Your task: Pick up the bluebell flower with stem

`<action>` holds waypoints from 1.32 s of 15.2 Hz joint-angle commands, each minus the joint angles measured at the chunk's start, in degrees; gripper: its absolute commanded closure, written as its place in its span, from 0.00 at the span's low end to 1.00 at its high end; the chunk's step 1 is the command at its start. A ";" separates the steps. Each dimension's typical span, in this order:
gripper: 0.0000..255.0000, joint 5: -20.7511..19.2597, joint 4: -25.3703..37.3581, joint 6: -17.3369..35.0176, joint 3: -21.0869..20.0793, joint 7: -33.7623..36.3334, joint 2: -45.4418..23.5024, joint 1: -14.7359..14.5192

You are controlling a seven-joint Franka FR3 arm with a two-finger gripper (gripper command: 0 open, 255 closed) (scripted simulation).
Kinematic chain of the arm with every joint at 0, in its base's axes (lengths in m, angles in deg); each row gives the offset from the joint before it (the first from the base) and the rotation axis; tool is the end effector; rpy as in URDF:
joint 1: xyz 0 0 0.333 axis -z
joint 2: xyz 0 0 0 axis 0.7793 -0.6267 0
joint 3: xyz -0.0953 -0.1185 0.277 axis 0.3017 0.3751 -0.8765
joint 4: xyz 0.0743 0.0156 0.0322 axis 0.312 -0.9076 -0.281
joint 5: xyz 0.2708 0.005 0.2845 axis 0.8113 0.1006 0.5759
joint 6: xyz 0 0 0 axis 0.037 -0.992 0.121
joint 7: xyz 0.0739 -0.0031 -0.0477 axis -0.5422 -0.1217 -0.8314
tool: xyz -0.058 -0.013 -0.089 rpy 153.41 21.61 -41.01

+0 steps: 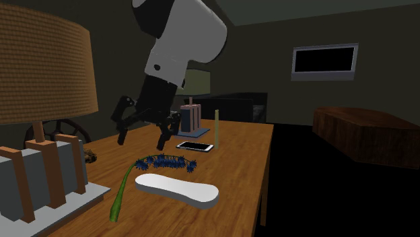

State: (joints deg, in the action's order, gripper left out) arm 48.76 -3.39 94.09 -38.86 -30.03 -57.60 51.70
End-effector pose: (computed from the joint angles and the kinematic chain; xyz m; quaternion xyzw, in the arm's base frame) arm 0.7131 0.0457 0.4278 -0.9783 0.0985 -0.0396 0.1778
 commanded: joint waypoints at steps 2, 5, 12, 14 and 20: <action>0.00 0.40 0.77 1.17 -0.13 -0.33 -1.76 0.05; 0.00 0.68 -0.61 3.02 -0.21 -1.02 -2.32 0.04; 1.00 0.90 -1.51 4.51 -0.29 -1.57 -2.98 0.03; 1.00 0.90 -1.51 4.51 -0.29 -1.57 -2.98 0.03; 1.00 0.82 -1.28 3.98 -0.26 -1.37 -2.66 0.03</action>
State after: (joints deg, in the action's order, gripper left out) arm 49.64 -4.93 98.40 -39.14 -31.54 -60.36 51.74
